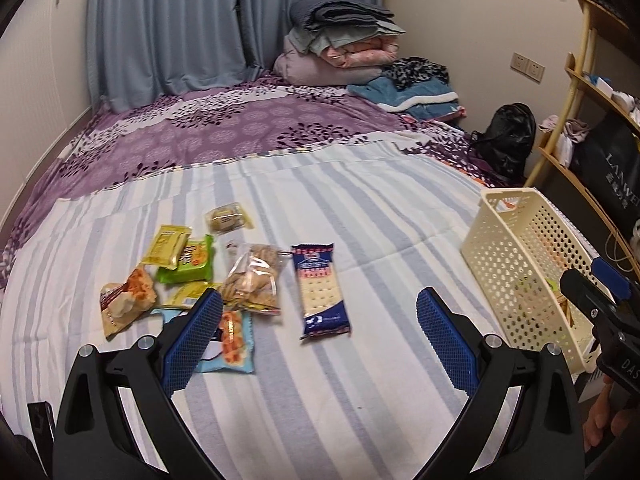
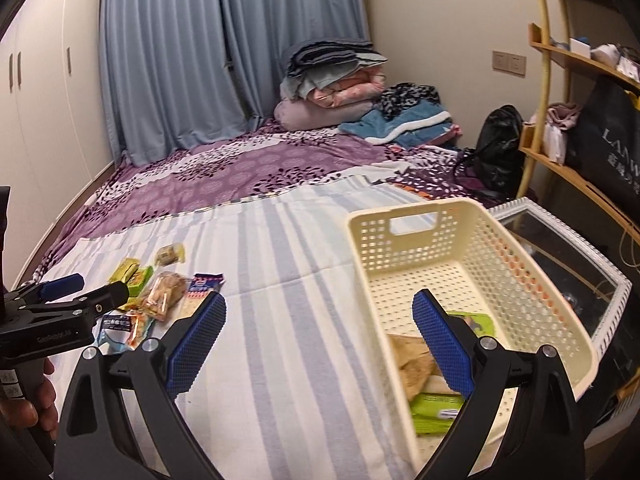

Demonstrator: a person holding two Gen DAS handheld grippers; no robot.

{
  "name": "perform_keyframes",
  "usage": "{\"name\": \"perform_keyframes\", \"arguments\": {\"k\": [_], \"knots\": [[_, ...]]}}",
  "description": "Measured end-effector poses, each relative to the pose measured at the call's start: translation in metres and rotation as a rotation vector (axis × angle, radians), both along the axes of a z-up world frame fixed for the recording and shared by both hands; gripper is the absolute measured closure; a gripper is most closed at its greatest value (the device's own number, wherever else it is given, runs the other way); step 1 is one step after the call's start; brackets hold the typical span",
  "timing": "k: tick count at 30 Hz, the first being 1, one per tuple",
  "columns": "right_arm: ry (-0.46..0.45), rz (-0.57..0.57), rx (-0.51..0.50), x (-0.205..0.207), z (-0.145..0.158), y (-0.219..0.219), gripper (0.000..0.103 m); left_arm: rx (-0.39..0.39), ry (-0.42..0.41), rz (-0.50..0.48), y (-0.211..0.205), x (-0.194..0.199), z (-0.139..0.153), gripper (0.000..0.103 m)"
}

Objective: Organize snacks
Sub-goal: 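Move both open tools back over the remaining snacks on the bed, then grasp the blue coconut bag with the left tool while the right tool grasps the blue Mixx cracker pack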

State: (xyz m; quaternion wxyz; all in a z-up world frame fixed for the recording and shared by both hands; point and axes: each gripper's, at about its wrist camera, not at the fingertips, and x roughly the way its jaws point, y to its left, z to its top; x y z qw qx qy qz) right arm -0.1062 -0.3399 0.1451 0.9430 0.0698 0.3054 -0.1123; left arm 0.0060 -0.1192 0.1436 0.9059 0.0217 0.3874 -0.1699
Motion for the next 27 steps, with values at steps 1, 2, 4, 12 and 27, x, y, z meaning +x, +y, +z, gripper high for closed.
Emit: {"name": "perform_keyframes", "arguments": {"k": [1, 2, 4, 12, 27], "knots": [[0.004, 0.011, 0.001, 0.002, -0.001, 0.005, 0.009, -0.002, 0.001, 0.008, 0.004, 0.001, -0.001, 0.004], [0.008, 0.023, 0.001, 0.004, -0.002, 0.01, 0.009, -0.005, 0.003, 0.017, 0.009, 0.002, -0.001, 0.004], [0.014, 0.04, -0.003, 0.007, -0.003, 0.019, 0.009, -0.01, 0.007, 0.032, 0.018, 0.004, -0.002, 0.004], [0.054, 0.094, 0.018, 0.022, -0.009, 0.04, 0.009, -0.019, 0.027, 0.075, 0.04, 0.009, -0.009, 0.004], [0.1, 0.122, 0.014, 0.037, -0.022, 0.054, 0.009, -0.017, 0.06, 0.109, 0.055, 0.02, -0.022, 0.004]]}}
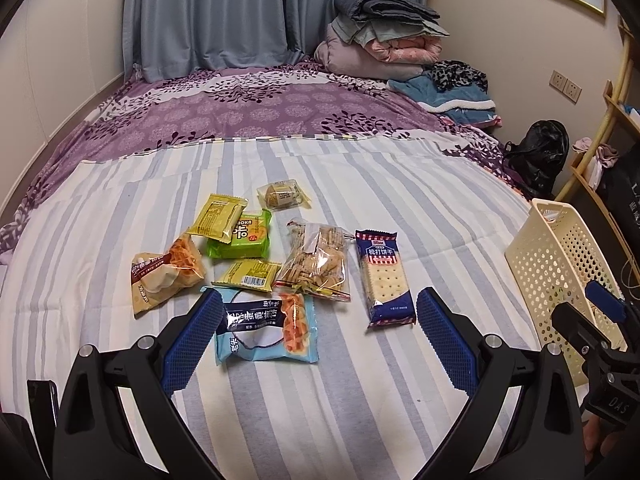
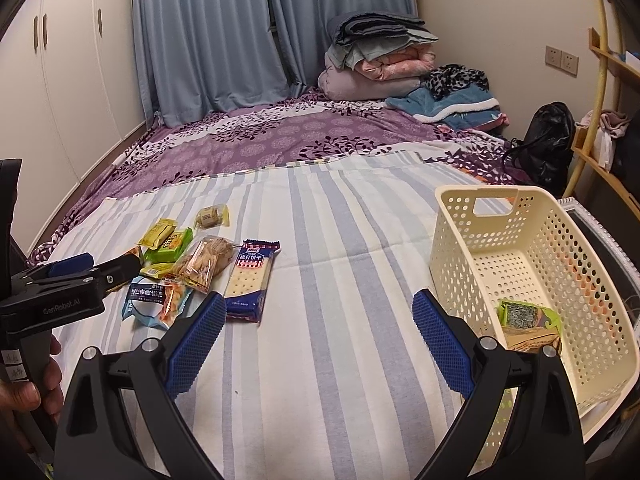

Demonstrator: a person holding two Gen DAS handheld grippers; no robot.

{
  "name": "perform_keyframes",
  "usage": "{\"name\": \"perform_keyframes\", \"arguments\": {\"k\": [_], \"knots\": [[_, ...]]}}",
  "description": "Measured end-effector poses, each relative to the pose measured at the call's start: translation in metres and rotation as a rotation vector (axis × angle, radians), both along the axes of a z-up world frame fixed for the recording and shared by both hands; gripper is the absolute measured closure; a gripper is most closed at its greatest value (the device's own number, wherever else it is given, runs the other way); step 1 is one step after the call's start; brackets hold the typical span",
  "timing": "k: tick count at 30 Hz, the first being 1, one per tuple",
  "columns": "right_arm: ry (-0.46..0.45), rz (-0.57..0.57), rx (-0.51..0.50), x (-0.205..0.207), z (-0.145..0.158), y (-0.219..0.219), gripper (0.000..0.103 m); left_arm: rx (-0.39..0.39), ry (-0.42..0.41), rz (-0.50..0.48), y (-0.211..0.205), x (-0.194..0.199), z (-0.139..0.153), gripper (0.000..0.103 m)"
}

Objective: Organize snacks
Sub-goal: 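Grasp the blue coconut bag with the left tool while the right tool grasps the blue Mixx cracker pack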

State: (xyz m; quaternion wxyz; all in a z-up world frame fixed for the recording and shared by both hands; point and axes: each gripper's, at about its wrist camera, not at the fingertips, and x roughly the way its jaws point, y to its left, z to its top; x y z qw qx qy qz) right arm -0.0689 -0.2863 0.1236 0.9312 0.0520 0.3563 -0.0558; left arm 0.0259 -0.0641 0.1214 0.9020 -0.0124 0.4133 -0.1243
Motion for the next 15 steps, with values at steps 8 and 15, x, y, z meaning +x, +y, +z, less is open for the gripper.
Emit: {"name": "perform_keyframes", "arguments": {"k": [8, 15], "knots": [[0.028, 0.012, 0.012, 0.01, -0.008, 0.003, 0.009, 0.007, 0.025, 0.02, 0.007, 0.008, -0.009, 0.004], [0.054, 0.026, 0.019, 0.02, -0.019, 0.005, 0.009, 0.013, 0.056, 0.053, 0.02, 0.016, -0.021, 0.004]]}}
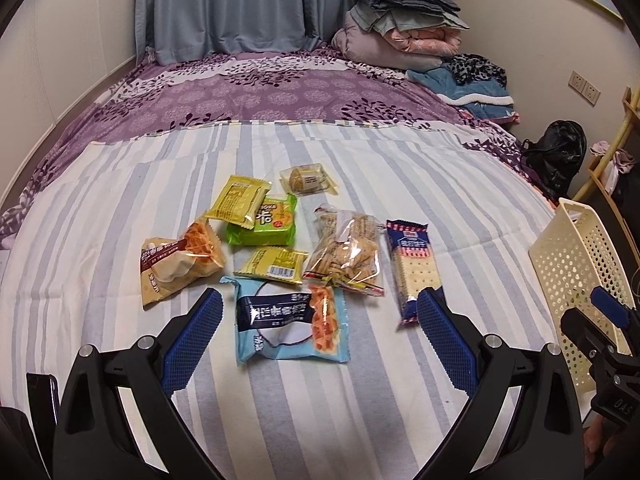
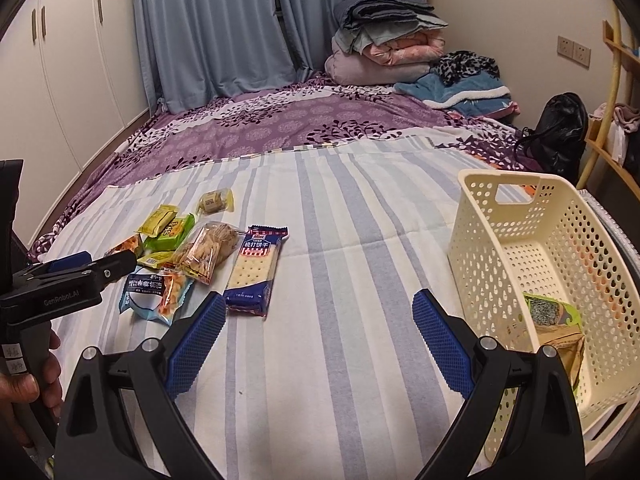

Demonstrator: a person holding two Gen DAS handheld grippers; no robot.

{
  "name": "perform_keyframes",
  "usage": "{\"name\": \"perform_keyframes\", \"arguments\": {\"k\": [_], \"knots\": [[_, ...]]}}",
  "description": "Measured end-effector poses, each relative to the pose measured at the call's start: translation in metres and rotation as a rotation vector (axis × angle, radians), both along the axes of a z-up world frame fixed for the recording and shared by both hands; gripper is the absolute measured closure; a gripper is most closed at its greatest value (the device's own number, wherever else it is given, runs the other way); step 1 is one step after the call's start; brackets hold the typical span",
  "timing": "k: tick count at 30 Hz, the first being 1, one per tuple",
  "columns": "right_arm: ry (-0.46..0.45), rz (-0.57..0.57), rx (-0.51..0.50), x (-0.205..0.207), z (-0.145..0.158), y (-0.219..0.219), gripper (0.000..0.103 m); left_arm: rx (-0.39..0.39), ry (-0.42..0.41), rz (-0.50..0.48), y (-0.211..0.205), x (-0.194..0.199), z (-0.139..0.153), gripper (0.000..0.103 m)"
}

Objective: Organize snacks
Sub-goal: 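Grasp the blue coconut bag with the left tool while the right tool grasps the blue Mixx cracker pack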

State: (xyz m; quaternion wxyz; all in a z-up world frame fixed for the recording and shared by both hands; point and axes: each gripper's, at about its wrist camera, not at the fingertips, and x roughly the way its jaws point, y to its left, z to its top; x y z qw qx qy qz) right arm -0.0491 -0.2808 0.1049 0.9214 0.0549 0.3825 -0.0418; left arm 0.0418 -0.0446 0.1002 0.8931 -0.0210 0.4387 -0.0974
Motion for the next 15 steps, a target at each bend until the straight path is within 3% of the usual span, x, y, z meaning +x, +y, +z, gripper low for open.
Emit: {"name": "perform_keyframes", "arguments": {"k": [15], "knots": [[0.106, 0.07, 0.074, 0.022, -0.037, 0.008, 0.005, -0.017, 0.115, 0.07, 0.027, 0.018, -0.054, 0.004]]}}
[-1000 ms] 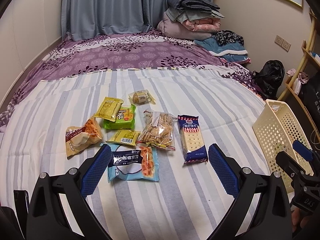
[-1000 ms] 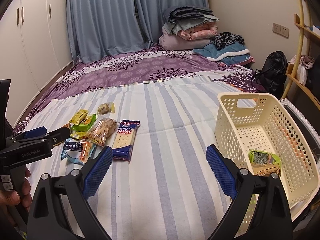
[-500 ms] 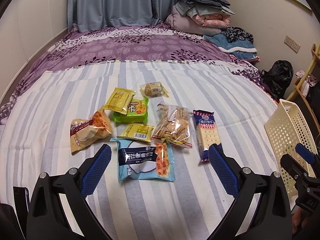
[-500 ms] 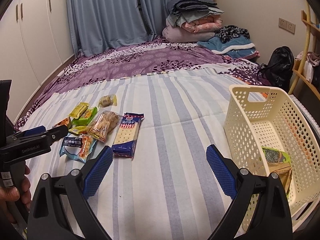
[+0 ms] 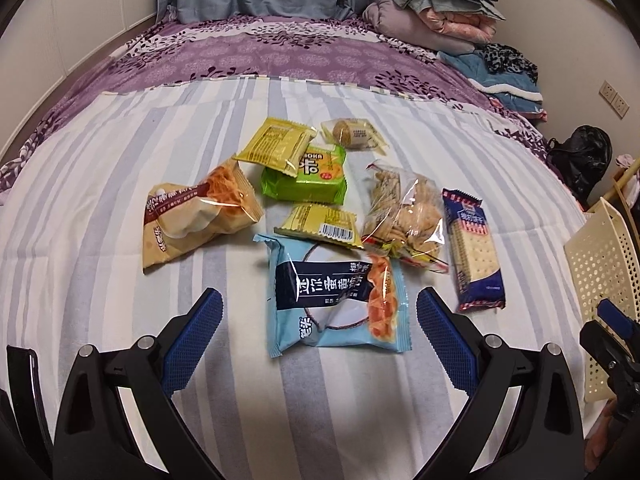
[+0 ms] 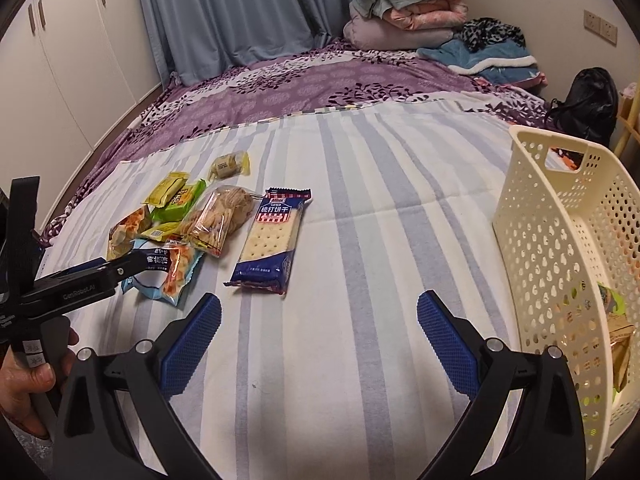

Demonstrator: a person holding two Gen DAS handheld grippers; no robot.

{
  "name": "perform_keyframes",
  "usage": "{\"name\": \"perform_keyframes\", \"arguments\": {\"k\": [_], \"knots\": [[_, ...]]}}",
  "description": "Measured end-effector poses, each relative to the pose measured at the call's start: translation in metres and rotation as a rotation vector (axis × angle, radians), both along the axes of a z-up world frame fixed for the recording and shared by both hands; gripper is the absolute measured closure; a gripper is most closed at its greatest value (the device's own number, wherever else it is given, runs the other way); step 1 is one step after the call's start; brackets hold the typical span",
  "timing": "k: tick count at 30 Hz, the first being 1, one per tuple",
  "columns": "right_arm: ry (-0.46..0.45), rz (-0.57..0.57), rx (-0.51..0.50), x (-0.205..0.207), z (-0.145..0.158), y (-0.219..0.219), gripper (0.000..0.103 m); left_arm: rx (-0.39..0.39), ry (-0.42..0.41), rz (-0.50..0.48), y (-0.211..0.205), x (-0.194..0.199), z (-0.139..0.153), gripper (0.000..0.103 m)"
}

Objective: Organize snacks
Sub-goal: 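Grasp the blue coconut bag with the left tool while the right tool grasps the blue Mixx cracker pack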

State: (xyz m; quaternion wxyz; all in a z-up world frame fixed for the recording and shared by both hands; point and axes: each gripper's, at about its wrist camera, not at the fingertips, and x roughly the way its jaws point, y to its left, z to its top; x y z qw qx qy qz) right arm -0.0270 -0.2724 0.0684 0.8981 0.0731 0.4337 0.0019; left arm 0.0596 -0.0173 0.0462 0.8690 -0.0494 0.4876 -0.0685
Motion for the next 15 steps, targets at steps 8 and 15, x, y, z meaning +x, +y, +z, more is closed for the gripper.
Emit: {"name": "perform_keyframes", "arguments": {"k": [8, 15], "knots": [[0.022, -0.002, 0.01, 0.005, -0.01, 0.0, 0.005, -0.012, 0.029, -0.009, -0.009, 0.01, -0.019, 0.004], [0.032, -0.003, 0.016, 0.006, -0.015, -0.004, 0.005, 0.046, 0.058, -0.048, -0.027, 0.014, -0.037, 0.004]]}}
